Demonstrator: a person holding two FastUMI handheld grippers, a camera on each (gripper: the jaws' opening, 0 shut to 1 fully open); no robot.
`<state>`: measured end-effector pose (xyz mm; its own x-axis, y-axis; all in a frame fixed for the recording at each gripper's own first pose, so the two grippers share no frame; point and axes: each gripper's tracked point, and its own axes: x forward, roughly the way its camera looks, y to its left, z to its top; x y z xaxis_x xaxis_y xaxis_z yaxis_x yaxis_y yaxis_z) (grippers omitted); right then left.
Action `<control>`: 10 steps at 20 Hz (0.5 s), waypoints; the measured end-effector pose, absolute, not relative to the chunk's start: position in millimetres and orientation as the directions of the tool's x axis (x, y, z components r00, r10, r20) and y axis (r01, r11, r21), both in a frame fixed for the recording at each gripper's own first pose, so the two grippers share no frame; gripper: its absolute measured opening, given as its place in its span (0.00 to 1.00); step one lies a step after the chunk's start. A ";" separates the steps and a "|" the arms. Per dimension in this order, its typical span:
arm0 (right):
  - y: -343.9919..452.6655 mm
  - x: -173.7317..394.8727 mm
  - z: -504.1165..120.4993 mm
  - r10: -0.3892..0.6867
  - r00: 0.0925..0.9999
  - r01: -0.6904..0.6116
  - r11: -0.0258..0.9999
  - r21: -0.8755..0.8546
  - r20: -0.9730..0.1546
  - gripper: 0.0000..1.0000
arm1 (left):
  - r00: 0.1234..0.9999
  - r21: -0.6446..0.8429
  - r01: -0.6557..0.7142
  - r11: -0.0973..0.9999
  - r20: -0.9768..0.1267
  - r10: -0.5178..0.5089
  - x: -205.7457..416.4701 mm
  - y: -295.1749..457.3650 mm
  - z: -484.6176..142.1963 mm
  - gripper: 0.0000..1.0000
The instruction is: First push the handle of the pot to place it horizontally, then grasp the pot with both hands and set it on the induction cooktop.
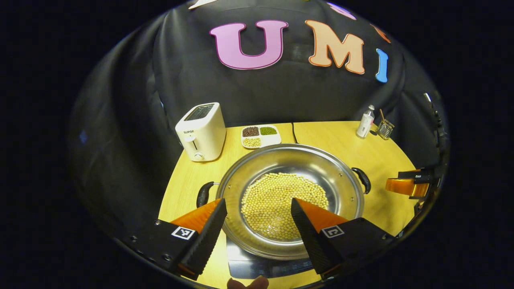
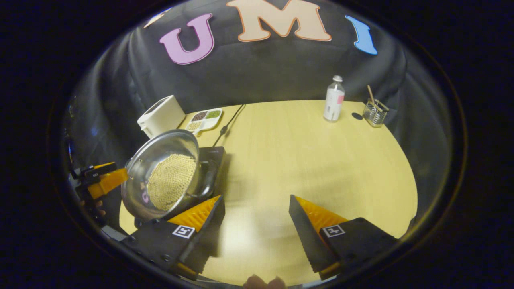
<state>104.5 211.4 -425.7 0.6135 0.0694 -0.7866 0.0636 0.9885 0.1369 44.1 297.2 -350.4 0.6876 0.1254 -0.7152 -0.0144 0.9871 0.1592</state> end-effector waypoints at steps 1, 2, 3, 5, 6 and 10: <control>198.6 99.1 -420.1 0.071 0.626 0.057 0.989 0.137 -0.777 0.96 | 0.694 0.154 -0.016 0.988 -0.709 0.121 40.8 283.3 -347.4 0.98; 186.1 90.0 -414.6 0.075 0.636 0.051 0.989 0.138 -0.768 0.96 | 0.700 0.151 -0.013 0.988 -0.705 0.117 36.5 269.0 -344.7 0.98; 173.0 81.5 -408.2 0.077 0.646 0.044 0.989 0.139 -0.760 0.96 | 0.707 0.149 -0.007 0.989 -0.698 0.110 32.9 253.8 -341.9 0.98; 143.2 63.4 -395.8 0.075 0.670 0.033 0.991 0.130 -0.739 0.96 | 0.723 0.160 -0.001 0.987 -0.681 0.110 24.7 225.1 -335.7 0.98; 127.0 54.9 -390.4 0.070 0.687 0.031 0.992 0.125 -0.723 0.99 | 0.730 0.168 0.002 0.986 -0.674 0.113 19.0 210.8 -332.7 0.98; 87.7 14.3 -382.9 0.090 0.713 0.023 0.988 0.152 -0.696 0.98 | 0.744 0.213 0.024 0.977 -0.656 0.125 -9.2 158.0 -321.4 0.97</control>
<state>14.3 87.7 -382.9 0.7127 0.0899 -0.6957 0.0233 0.9882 0.1515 -9.2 158.0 -321.4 0.7440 0.1247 -0.6565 0.0238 0.9769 0.2125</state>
